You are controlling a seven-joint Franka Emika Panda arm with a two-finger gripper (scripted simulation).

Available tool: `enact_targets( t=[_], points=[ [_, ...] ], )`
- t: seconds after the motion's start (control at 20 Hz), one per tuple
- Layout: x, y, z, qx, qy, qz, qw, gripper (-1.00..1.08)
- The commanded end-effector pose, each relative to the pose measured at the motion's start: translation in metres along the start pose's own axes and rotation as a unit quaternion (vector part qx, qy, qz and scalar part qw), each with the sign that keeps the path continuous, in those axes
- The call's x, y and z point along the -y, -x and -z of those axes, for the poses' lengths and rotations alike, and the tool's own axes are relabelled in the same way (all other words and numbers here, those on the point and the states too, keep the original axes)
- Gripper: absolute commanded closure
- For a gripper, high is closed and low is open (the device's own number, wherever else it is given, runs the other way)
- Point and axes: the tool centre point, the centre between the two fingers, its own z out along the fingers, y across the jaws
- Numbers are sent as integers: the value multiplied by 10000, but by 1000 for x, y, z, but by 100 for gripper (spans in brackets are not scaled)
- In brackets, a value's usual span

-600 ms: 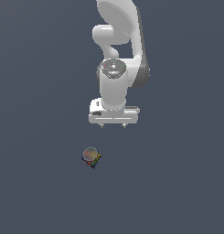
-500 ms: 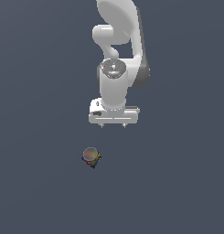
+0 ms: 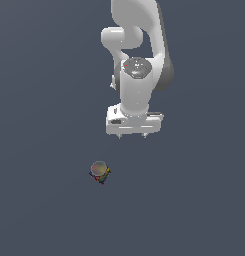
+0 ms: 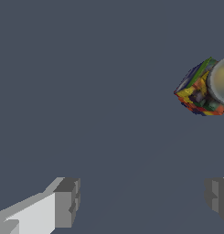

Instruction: Pick up the object and move it to a goal position.

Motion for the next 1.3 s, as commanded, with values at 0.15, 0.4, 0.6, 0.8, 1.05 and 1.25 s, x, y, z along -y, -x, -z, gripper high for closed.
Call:
enact_targets(
  t=[0.15, 0.4, 0.6, 0.8, 1.05, 1.25],
  points=[
    [-4, -3, -1, 4, -2, -84, 10000, -92],
    [-15, -13, -5, 3, -11, -373, 9993, -92],
    [-30, -27, -11, 1, -16, -751, 9972, -92],
    [-52, -43, -20, -2, -14, -1258, 9921, -92],
    [-87, -66, -35, -14, 8, -2012, 9795, -92],
    [-110, -79, -45, -26, 35, -2492, 9684, -92]
  ],
)
